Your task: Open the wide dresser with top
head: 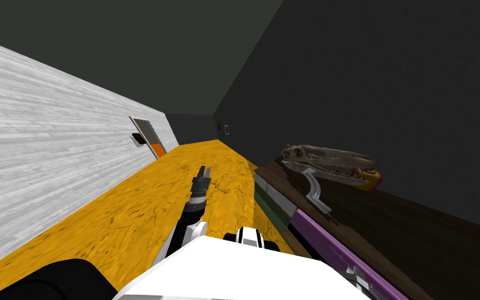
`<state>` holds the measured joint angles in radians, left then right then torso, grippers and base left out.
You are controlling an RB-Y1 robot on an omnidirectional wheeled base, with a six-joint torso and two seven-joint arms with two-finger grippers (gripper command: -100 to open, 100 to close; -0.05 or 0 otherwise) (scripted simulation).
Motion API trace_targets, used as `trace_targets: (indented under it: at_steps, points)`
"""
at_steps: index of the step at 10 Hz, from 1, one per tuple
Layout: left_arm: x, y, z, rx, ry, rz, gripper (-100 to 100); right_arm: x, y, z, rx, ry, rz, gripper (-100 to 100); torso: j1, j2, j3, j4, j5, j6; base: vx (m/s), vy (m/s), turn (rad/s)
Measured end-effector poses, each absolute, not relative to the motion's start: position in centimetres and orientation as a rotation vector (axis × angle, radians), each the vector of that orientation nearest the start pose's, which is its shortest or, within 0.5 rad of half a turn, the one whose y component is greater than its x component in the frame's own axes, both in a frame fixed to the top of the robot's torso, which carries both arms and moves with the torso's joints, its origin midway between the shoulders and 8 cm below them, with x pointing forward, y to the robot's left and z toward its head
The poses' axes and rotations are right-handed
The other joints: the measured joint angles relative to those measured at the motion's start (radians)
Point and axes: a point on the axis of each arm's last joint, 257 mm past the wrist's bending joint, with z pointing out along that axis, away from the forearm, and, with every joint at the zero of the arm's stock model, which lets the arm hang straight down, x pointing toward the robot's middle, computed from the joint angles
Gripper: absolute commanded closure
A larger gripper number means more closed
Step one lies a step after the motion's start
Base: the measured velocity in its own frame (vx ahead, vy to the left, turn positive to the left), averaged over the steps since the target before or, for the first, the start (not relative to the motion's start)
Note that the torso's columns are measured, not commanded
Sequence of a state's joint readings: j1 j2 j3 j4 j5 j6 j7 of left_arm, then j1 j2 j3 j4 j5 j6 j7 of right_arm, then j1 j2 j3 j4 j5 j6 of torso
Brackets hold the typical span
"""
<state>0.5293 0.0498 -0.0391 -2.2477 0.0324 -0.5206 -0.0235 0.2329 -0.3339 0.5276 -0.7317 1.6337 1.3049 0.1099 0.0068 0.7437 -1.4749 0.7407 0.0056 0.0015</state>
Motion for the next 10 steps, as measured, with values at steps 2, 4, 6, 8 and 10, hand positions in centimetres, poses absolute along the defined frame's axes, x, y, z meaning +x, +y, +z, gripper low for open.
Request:
trace_targets:
  at_steps: [2,4,6,8,10]
  points:
    - [34.6,27.0,0.3,-0.672,0.667,-1.323,0,19.8,-50.3,-44.5,-0.421,1.885,-1.631,100,0.005,0.0,0.0,0.001,0.004,0.0,-0.075,0.134,-0.021]
    - [34.6,27.0,0.3,-0.672,0.667,-1.322,0,19.6,-49.7,-44.8,-0.431,1.895,-1.616,100,0.0,-0.001,-0.001,0.0,0.002,0.0,-0.1,0.121,-0.043]
    - [34.6,27.0,0.3,-0.672,0.667,-1.322,0,19.5,-49.2,-44.7,-0.435,1.886,-1.61,100,0.002,0.0,-0.001,0.001,0.003,0.001,-0.093,0.157,-0.051]
    - [34.6,27.0,0.3,-0.672,0.667,-1.322,0,19.2,-48.9,-44.9,-0.442,1.891,-1.604,100,-0.001,-0.004,-0.003,0.001,0.004,-0.001,-0.047,0.092,-0.043]
    - [34.6,27.0,0.3,-0.672,0.667,-1.322,0,18.9,-48.3,-44.8,-0.452,1.881,-1.598,100,0.003,0.0,0.0,0.0,0.001,0.0,-0.121,0.16,-0.048]
